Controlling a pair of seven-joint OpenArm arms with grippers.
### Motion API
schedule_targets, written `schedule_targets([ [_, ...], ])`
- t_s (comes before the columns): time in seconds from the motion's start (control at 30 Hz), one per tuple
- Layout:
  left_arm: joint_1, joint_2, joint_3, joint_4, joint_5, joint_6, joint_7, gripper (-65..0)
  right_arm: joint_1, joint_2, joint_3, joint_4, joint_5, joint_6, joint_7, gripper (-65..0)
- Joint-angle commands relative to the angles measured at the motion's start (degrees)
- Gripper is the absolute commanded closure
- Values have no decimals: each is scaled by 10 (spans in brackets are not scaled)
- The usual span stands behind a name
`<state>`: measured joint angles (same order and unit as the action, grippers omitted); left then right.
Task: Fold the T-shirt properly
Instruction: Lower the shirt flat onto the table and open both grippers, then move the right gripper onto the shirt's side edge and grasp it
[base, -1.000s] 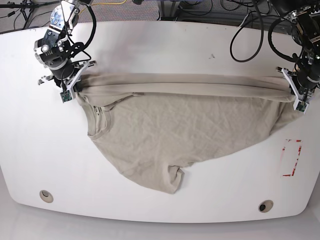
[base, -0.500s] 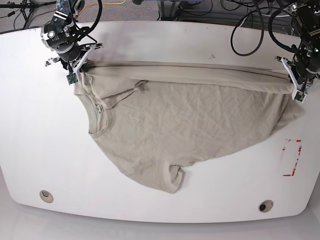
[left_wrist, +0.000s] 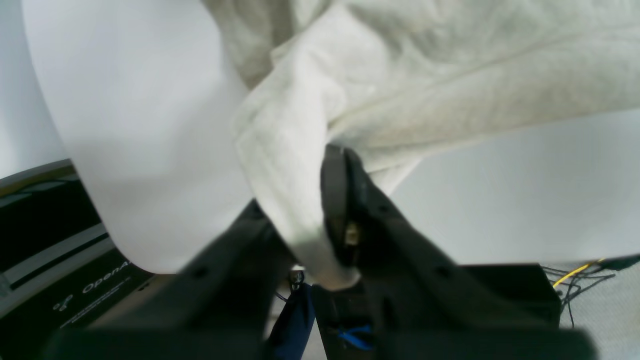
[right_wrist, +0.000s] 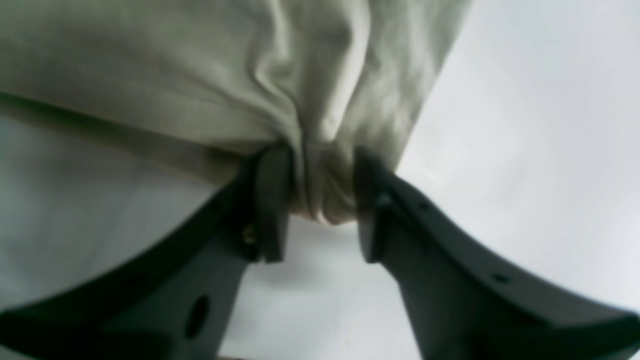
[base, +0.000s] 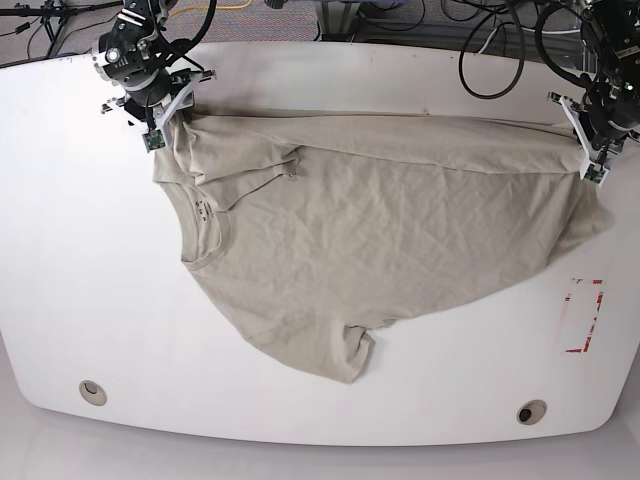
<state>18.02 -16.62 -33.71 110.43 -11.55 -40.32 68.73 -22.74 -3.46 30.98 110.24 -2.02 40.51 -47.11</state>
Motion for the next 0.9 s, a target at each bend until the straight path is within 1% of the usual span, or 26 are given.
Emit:
schedule_targets([
  [0.0, 12, -10, -8, 11, 4, 3, -5, -160, -10, -3, 0, 23, 2, -5, 9, -352],
  [0.03, 15, -10, -9, 11, 4, 3, -5, -182, -12, -3, -1, 26, 3, -5, 9, -365],
  [0.07, 23, -10, -11, 11, 5, 3, -5, -254, -18, -4, -3, 32, 5, -5, 9, -396],
  [0.17, 33, -7, -13, 11, 5, 3, -5, -390, -23, -6, -3, 42, 6, -5, 9, -436],
  [0.23, 36, -7, -13, 11, 5, 3, -5, -457, -25, -7, -3, 45, 7, -5, 9, -449],
  [0.27, 36, -7, -14, 11, 5, 3, -5, -472, -26, -8, -3, 45, 7, -5, 9, -449],
  [0.3, 36, -6, -15, 11, 5, 3, -5, -481, -26, -12, -3, 45, 7, -5, 9, -447],
  [0.43, 37, -6, -16, 10, 5, 3, -5, -456, -26, -24, -3, 49, 7, -5, 9, -445],
  [0.53, 37, -5, -27, 12, 3, 3, -5, -446, -26, -26, -4, 55, 7, -5, 8, -445],
  [0.63, 36, -5, -50, 12, 3, 3, -5, -446, -26, -26, -4, 55, 5, -5, 8, -445],
  [0.77, 32, -5, -64, 12, 3, 3, -5, -446, -29, -26, -4, 54, 2, -5, 8, -445],
  [0.87, 19, -7, -72, 12, 4, 3, -5, -446, -50, -22, -3, 54, 2, -5, 8, -445],
])
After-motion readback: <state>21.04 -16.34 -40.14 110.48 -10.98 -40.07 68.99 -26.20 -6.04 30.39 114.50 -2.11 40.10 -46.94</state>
